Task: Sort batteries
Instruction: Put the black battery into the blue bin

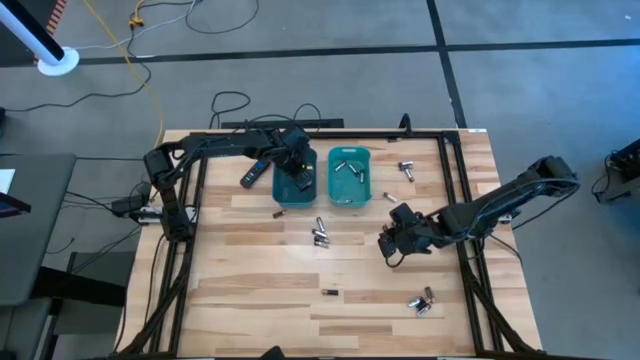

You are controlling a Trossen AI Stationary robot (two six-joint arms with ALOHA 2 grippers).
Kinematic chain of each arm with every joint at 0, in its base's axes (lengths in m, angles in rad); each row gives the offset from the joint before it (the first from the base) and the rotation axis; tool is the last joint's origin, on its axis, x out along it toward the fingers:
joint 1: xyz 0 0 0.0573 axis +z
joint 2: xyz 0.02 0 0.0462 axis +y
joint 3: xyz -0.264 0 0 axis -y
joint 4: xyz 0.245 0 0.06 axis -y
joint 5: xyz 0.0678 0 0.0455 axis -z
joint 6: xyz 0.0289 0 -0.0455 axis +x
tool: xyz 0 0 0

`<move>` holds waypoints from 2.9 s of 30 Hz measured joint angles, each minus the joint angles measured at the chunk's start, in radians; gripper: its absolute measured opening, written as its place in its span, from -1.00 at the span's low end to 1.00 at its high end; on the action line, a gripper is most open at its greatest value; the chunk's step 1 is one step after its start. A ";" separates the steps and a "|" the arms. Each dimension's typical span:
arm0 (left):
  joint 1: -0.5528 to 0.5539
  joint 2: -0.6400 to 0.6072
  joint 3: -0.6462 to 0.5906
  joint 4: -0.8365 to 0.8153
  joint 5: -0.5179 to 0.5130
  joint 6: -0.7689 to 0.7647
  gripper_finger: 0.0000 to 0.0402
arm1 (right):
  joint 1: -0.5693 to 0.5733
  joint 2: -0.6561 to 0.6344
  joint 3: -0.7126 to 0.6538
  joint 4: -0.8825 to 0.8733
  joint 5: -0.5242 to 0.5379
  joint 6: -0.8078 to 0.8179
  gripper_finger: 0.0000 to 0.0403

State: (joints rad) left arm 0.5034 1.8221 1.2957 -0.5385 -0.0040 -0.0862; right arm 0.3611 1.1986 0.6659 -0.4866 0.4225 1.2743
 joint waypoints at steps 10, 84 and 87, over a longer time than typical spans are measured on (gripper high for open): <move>0.011 -0.006 0.017 -0.022 -0.005 0.054 -0.46 | -0.011 0.000 0.000 0.001 0.000 0.000 -0.45; -0.289 -0.587 -1.252 1.124 -0.180 -0.029 -0.25 | 0.031 0.000 0.000 0.010 -0.002 -0.071 -0.45; -0.289 -0.517 -1.252 1.204 -0.177 -0.030 -0.25 | 0.031 0.000 0.000 0.010 -0.002 -0.070 -0.45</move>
State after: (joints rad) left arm 0.2142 1.3050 0.0433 0.6657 -0.1812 -0.1167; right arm 0.3920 1.1988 0.6659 -0.4769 0.4210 1.2041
